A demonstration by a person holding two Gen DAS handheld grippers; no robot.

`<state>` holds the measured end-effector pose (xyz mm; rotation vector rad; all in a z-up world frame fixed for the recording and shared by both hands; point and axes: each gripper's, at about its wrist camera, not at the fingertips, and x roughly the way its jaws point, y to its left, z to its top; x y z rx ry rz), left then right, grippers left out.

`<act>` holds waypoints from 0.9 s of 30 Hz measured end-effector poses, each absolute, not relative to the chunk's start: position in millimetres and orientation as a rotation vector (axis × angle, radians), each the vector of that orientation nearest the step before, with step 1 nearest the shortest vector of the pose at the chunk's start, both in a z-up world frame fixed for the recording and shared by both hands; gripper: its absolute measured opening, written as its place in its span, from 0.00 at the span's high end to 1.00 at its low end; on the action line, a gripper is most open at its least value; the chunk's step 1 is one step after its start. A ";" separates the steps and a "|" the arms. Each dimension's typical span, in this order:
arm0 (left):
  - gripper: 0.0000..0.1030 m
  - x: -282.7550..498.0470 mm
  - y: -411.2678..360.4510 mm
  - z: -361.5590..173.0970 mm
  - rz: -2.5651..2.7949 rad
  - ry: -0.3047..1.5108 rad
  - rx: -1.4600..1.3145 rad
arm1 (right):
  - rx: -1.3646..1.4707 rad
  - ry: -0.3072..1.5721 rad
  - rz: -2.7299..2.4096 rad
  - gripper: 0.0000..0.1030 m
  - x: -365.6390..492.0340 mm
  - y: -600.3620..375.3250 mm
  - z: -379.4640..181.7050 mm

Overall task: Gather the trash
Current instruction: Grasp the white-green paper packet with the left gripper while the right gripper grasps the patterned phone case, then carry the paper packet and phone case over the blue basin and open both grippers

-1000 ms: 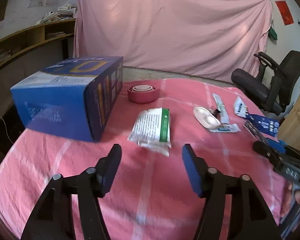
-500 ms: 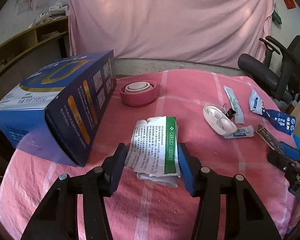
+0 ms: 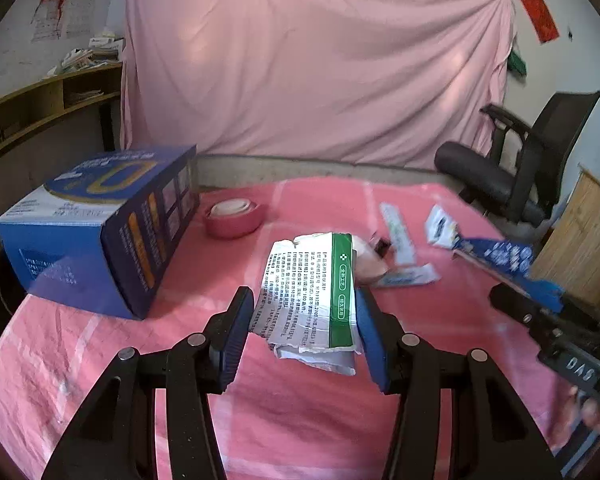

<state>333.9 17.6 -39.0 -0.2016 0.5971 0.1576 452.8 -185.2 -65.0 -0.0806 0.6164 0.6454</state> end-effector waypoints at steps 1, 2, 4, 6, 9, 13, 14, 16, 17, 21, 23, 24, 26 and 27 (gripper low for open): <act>0.56 333.9 15.8 -35.5 0.154 0.583 -0.204 | -0.066 0.587 0.643 0.31 449.7 -189.1 -61.7; 0.56 333.9 13.7 -31.2 0.146 0.565 -0.206 | -0.050 0.551 0.636 0.31 445.7 -193.9 -57.9; 0.56 333.4 10.7 -22.5 0.133 0.524 -0.208 | -0.024 0.485 0.624 0.31 438.1 -203.0 -50.3; 0.56 332.3 3.7 -12.5 0.111 0.477 -0.211 | -0.005 0.389 0.596 0.31 427.4 -216.0 -39.5; 0.56 330.3 -7.9 2.4 0.077 0.419 -0.205 | 0.034 0.300 0.565 0.31 418.3 -235.0 -27.1; 0.56 331.1 -30.1 19.1 0.019 0.356 -0.183 | 0.096 0.213 0.511 0.31 408.1 -264.3 -15.5; 0.56 331.8 -36.7 23.4 0.003 0.342 -0.173 | 0.105 0.187 0.494 0.31 404.7 -272.4 -13.3; 0.56 333.2 -51.8 32.9 -0.038 0.312 -0.149 | 0.127 0.152 0.466 0.31 400.0 -286.0 -9.4; 0.56 334.3 -60.6 36.8 -0.061 0.299 -0.137 | 0.140 0.137 0.449 0.31 397.4 -294.3 -8.4; 0.55 342.7 -96.8 46.7 -0.157 0.282 -0.099 | 0.171 0.110 0.363 0.31 388.2 -330.2 -7.5; 0.56 348.0 -115.7 47.7 -0.206 0.288 -0.082 | 0.198 0.126 0.316 0.31 387.7 -352.0 -9.9; 0.56 351.8 -125.6 47.7 -0.232 0.297 -0.073 | 0.211 0.146 0.294 0.31 389.7 -363.0 -12.6; 0.56 359.1 -143.7 46.1 -0.274 0.320 -0.065 | 0.238 0.179 0.261 0.31 393.9 -380.0 -17.3; 0.56 364.1 -153.9 44.6 -0.294 0.335 -0.065 | 0.258 0.206 0.247 0.31 397.3 -389.9 -21.6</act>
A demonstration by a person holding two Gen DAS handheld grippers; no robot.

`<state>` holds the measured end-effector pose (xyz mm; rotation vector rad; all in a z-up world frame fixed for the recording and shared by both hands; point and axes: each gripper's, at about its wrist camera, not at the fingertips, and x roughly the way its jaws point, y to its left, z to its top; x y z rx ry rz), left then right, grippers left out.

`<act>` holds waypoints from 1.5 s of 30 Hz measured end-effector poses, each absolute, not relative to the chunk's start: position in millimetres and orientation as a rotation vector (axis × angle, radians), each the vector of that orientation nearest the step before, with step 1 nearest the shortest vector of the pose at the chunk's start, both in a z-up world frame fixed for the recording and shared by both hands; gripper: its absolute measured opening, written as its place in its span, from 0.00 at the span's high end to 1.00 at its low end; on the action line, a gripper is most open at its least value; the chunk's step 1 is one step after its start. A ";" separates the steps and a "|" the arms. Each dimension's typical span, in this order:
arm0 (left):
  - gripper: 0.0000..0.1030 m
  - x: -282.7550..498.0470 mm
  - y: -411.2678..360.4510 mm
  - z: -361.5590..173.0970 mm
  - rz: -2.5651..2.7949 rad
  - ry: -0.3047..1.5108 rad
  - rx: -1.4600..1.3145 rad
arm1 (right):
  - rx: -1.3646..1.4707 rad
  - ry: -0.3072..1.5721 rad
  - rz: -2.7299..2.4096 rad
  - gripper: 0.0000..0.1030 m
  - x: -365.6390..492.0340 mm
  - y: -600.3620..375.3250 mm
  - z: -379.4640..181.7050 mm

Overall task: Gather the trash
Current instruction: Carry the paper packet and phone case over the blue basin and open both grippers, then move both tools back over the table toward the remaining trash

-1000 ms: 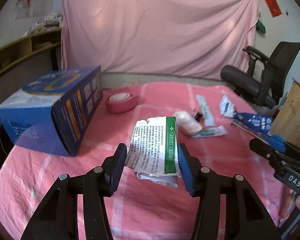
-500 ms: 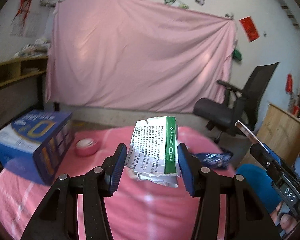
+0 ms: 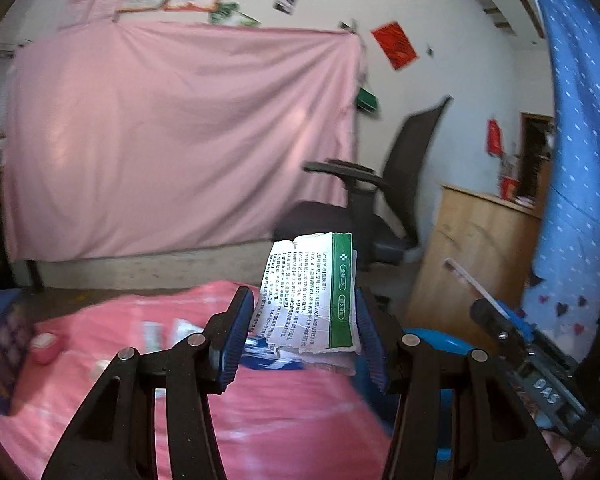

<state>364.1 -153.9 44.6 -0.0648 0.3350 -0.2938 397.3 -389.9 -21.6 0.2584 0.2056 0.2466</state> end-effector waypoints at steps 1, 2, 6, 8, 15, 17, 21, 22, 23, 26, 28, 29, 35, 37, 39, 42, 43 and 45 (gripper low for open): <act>0.56 367.6 -161.5 43.4 -0.307 0.347 -0.065 | 0.272 0.222 0.236 0.31 399.2 -396.0 -24.5; 0.56 372.5 -171.0 41.4 -0.324 0.363 -0.069 | 0.291 0.245 0.218 0.31 403.0 -404.1 -28.1; 0.56 391.3 -203.0 32.1 -0.374 0.425 -0.083 | 0.349 0.332 0.175 0.32 418.8 -428.4 -45.1; 0.56 398.4 -217.3 28.2 -0.395 0.458 -0.085 | 0.380 0.380 0.160 0.31 428.7 -438.5 -53.8; 0.55 416.2 -250.0 4.7 -0.455 0.593 -0.085 | 0.430 0.394 0.095 0.30 428.8 -460.5 -58.0; 0.55 417.5 -254.2 -1.8 -0.462 0.625 -0.077 | 0.435 0.395 0.081 0.29 425.4 -464.8 -58.3; 0.54 418.9 -257.6 -8.2 -0.460 0.663 -0.062 | 0.456 0.396 0.068 0.29 424.6 -472.1 -61.1; 0.53 418.7 -256.9 -8.7 -0.458 0.667 -0.064 | 0.458 0.395 0.067 0.29 424.1 -473.3 -61.3; 0.51 418.1 -255.4 -9.3 -0.456 0.668 -0.068 | 0.457 0.394 0.066 0.29 423.4 -473.1 -61.2; 0.48 416.9 -251.3 -7.9 -0.447 0.661 -0.083 | 0.450 0.394 0.071 0.28 423.7 -473.5 -60.9; 0.47 414.9 -246.0 -4.9 -0.439 0.653 -0.094 | 0.444 0.391 0.075 0.27 423.6 -471.8 -58.8; 0.46 413.6 -242.9 -2.6 -0.431 0.646 -0.099 | 0.444 0.388 0.077 0.26 424.1 -471.1 -57.0; 0.40 402.0 -215.4 10.2 -0.375 0.579 -0.134 | 0.401 0.295 0.105 0.17 413.7 -454.2 -36.2; 0.38 396.5 -202.1 16.5 -0.346 0.546 -0.143 | 0.379 0.266 0.124 0.14 410.8 -444.0 -28.3; 0.35 390.5 -189.5 22.8 -0.315 0.515 -0.147 | 0.365 0.239 0.139 0.10 408.1 -435.9 -22.2; 0.23 380.0 -167.7 31.7 -0.256 0.455 -0.156 | 0.332 0.199 0.166 0.02 405.5 -417.4 -12.4; 0.16 377.2 -162.0 33.9 -0.235 0.435 -0.159 | 0.323 0.192 0.173 0.00 405.0 -412.7 -10.1; 0.07 369.4 -148.1 37.6 -0.183 0.386 -0.173 | 0.302 0.174 0.192 0.00 403.3 -400.9 -6.2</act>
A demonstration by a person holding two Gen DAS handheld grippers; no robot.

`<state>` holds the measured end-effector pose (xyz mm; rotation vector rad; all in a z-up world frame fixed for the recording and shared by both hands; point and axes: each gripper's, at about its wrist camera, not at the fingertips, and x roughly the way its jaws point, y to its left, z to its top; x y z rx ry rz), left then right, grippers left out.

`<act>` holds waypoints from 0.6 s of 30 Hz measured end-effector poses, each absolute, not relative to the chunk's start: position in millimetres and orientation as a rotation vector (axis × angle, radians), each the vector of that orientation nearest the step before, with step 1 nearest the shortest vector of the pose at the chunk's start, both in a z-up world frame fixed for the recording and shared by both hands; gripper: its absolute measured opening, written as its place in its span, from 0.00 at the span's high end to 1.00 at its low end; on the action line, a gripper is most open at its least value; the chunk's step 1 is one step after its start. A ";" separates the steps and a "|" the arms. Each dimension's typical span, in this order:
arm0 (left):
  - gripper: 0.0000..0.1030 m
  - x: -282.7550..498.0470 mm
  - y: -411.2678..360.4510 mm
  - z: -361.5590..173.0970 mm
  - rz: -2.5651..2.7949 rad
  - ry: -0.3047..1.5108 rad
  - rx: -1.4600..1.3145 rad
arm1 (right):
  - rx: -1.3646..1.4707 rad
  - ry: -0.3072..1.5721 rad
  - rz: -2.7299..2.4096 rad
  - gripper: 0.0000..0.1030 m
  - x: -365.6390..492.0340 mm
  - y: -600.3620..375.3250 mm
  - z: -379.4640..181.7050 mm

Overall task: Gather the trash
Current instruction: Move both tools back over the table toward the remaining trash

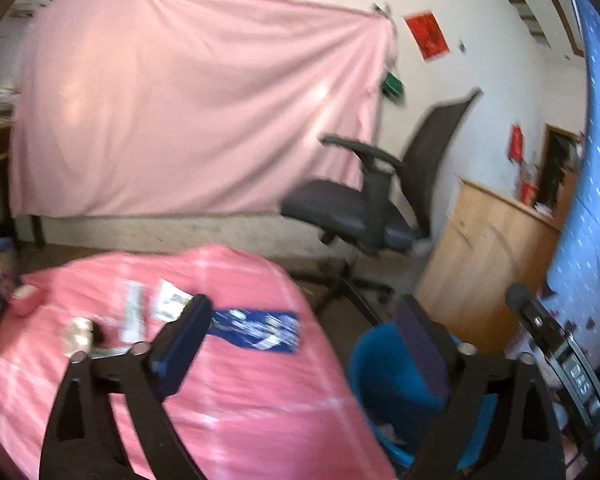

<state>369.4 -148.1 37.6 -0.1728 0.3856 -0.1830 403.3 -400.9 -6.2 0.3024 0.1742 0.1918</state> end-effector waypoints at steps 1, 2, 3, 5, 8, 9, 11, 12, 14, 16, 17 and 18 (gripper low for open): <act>0.03 365.0 -139.4 38.5 -0.153 0.358 -0.185 | 0.296 0.163 0.204 0.00 402.3 -395.1 -4.6; 0.02 360.9 -131.5 39.3 -0.128 0.337 -0.194 | 0.287 0.150 0.218 0.00 401.5 -387.6 -2.9; 0.02 357.5 -124.0 39.3 -0.104 0.321 -0.198 | 0.281 0.143 0.223 0.00 401.5 -383.3 -2.0; 0.02 352.5 -111.9 38.6 -0.065 0.306 -0.191 | 0.260 0.118 0.245 0.00 400.3 -369.8 1.4; 0.02 347.1 -95.5 36.8 -0.018 0.283 -0.181 | 0.230 0.084 0.277 0.00 398.0 -352.7 5.7; 0.02 343.4 -88.5 36.2 0.001 0.272 -0.178 | 0.220 0.073 0.289 0.00 397.0 -347.0 7.2; 0.02 338.3 -77.7 33.9 0.032 0.256 -0.176 | 0.193 0.053 0.313 0.00 395.4 -332.4 9.4; 0.02 335.3 -71.4 33.0 0.045 0.250 -0.178 | 0.179 0.043 0.324 0.00 394.6 -325.4 10.2; 0.02 330.4 -61.4 30.2 0.069 0.237 -0.180 | 0.153 0.028 0.344 0.00 392.5 -313.8 11.5; 0.02 324.0 -51.2 27.8 0.097 0.220 -0.177 | 0.125 0.013 0.358 0.00 389.4 -301.8 11.4; 0.02 320.3 -46.2 26.8 0.112 0.211 -0.175 | 0.108 0.006 0.367 0.00 387.8 -294.8 11.1; 0.02 316.9 -41.9 25.9 0.122 0.203 -0.173 | 0.091 0.000 0.379 0.00 386.6 -287.8 10.6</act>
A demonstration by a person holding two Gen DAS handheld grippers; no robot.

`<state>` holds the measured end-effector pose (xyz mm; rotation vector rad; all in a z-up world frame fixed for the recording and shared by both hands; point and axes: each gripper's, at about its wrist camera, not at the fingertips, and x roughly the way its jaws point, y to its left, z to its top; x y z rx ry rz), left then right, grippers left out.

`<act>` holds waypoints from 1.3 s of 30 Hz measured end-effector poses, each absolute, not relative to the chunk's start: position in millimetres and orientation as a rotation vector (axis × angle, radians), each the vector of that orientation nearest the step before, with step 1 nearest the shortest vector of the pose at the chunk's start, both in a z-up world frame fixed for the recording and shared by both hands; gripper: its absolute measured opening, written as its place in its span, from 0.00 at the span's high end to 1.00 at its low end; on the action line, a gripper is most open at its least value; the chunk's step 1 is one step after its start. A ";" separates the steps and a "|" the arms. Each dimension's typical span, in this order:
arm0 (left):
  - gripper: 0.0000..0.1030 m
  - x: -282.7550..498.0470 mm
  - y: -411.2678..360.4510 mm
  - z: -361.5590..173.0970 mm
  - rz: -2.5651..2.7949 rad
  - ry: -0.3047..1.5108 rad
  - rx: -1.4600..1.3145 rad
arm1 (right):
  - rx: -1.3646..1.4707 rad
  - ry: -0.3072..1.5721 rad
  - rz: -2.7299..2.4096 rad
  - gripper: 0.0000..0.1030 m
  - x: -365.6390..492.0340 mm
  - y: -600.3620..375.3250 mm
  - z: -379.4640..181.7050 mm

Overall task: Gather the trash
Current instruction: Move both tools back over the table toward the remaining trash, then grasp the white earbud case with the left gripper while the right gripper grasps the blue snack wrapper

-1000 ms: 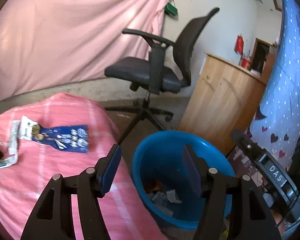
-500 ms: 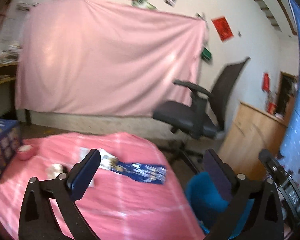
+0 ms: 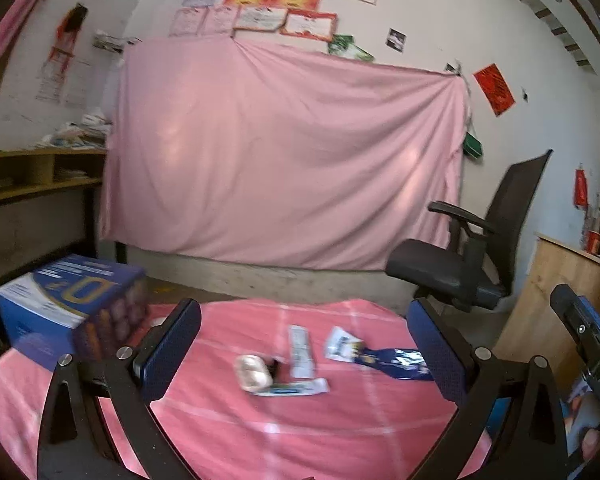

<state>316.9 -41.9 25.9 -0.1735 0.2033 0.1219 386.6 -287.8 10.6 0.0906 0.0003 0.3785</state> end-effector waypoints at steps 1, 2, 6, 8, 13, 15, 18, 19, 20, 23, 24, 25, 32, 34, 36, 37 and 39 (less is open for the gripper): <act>0.02 313.6 -37.2 24.7 0.135 0.195 -0.170 | 0.082 -0.003 0.384 0.00 385.8 -283.9 10.9; 0.02 310.5 -32.4 23.2 0.149 0.187 -0.167 | 0.069 -0.007 0.394 0.00 384.6 -277.8 10.3; 0.02 302.3 -17.7 15.4 0.188 0.172 -0.163 | 0.031 -0.006 0.419 0.00 384.1 -261.8 7.5; 0.02 297.2 -12.5 11.0 0.204 0.170 -0.159 | 0.014 -0.001 0.430 0.00 385.7 -253.8 5.7; 0.02 290.4 0.9 0.8 0.230 0.175 -0.156 | -0.027 0.026 0.445 0.00 390.7 -238.2 0.0; 0.02 293.5 3.7 -2.8 0.234 0.188 -0.156 | -0.043 0.048 0.448 0.00 393.8 -233.3 -3.4; 0.02 299.9 6.6 -8.1 0.227 0.221 -0.154 | -0.078 0.116 0.436 0.00 406.1 -223.4 -10.1; 0.02 302.8 7.0 -9.4 0.225 0.235 -0.151 | -0.084 0.134 0.430 0.00 408.4 -222.2 -12.7; 0.02 305.9 8.6 -11.5 0.222 0.255 -0.148 | -0.095 0.169 0.419 0.00 414.7 -219.4 -16.1; 0.02 316.2 12.4 -18.7 0.199 0.320 -0.148 | -0.111 0.244 0.391 0.00 428.1 -215.4 -25.1; 0.02 320.9 12.6 -21.1 0.189 0.347 -0.145 | -0.115 0.264 0.382 0.00 431.7 -214.9 -27.3; 0.02 324.7 12.6 -22.5 0.185 0.369 -0.141 | -0.117 0.295 0.378 0.00 437.5 -214.5 -30.4; 0.04 351.4 8.4 -32.8 0.133 0.489 -0.142 | -0.153 0.474 0.384 0.00 471.3 -202.7 -49.6; 0.08 359.1 8.0 -36.6 0.114 0.521 -0.147 | -0.169 0.517 0.385 0.00 479.9 -197.5 -54.2; 0.16 367.8 6.1 -41.2 0.091 0.561 -0.151 | -0.186 0.564 0.388 0.00 490.0 -192.5 -59.5; 0.22 371.8 6.0 -42.4 0.082 0.580 -0.154 | -0.191 0.575 0.389 0.00 493.3 -190.2 -60.7; 0.28 381.4 5.9 -45.8 0.064 0.622 -0.167 | -0.212 0.602 0.400 0.02 499.8 -185.1 -64.2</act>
